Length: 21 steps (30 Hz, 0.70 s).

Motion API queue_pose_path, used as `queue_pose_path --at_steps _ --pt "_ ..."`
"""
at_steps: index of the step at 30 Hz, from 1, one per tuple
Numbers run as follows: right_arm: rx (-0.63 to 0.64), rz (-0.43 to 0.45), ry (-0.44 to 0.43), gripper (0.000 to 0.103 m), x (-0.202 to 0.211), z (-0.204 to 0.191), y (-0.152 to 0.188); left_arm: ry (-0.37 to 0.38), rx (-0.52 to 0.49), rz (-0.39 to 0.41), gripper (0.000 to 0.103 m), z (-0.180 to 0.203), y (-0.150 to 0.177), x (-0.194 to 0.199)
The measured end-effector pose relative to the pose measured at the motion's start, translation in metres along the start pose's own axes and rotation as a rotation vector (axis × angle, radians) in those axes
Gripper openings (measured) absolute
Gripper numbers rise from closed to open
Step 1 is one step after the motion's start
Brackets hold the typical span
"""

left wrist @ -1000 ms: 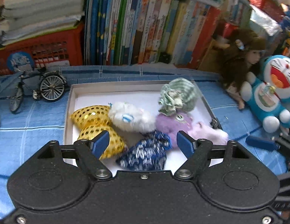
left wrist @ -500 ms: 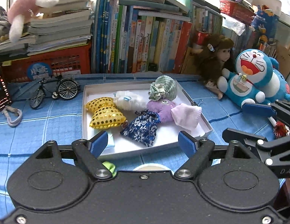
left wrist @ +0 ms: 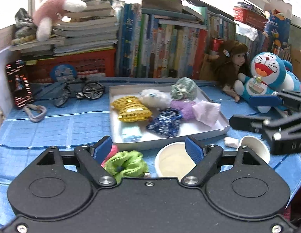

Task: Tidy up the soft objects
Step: 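Move both tools back from the tray toward the foam block and scrunchie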

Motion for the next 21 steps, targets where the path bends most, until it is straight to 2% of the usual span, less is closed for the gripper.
queue_pose_path --at_steps 4,9,16,21 --pt "-0.007 -0.015 -0.024 0.089 -0.009 -0.010 -0.008 -0.028 0.039 0.039 0.083 -0.022 0.018 0.015" --pt "0.018 -0.058 -0.058 0.090 -0.029 -0.031 -0.021 -0.092 0.105 0.035 0.084 -0.053 0.040 0.021" --pt "0.071 -0.134 -0.110 0.090 -0.064 -0.070 -0.034 -0.183 0.165 0.153 0.084 -0.079 0.074 0.046" --pt "0.099 -0.193 -0.128 0.090 -0.086 -0.093 -0.038 -0.231 0.232 0.190 0.084 -0.094 0.100 0.053"
Point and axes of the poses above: each gripper's, at about its wrist camera, not at the fingertips, and x roughly against the way its jaws point, z to its right, y to its underside, the point moved 2 cm from there along -x, roughly the way its jaws point, and after that the axes turned 8 degrees about x, right-handed, at the moved point
